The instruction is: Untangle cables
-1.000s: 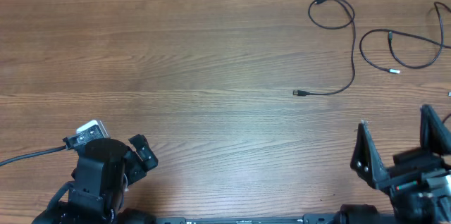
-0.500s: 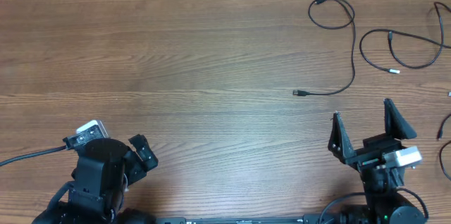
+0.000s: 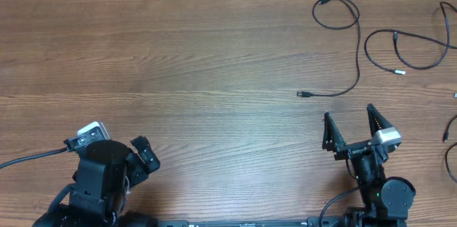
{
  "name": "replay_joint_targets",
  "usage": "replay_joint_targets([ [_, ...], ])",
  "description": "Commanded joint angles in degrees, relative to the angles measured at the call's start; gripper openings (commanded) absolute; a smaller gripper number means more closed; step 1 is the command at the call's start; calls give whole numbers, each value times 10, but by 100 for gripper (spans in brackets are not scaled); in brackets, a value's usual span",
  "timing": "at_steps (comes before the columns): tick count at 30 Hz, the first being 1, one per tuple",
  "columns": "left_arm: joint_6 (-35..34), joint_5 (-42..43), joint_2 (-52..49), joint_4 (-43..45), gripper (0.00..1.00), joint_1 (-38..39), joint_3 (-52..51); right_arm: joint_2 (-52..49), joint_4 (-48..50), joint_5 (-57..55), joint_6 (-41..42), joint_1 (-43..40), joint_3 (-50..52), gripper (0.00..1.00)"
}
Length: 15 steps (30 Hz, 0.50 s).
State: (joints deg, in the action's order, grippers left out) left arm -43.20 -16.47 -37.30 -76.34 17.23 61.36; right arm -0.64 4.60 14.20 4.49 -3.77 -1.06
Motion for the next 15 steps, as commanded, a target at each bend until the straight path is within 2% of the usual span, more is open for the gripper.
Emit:
replay_joint_targets([
  [1,-7,0,1,0,100,0,-2,5,-24,0,2,-9,6,100],
  [4,-7,0,1,0,99,0,-2,5,-85,-1,2,-9,6,100],
  [15,-7,0,1,0,100,0,-2,5,-81,-2,2,-7,6,100],
])
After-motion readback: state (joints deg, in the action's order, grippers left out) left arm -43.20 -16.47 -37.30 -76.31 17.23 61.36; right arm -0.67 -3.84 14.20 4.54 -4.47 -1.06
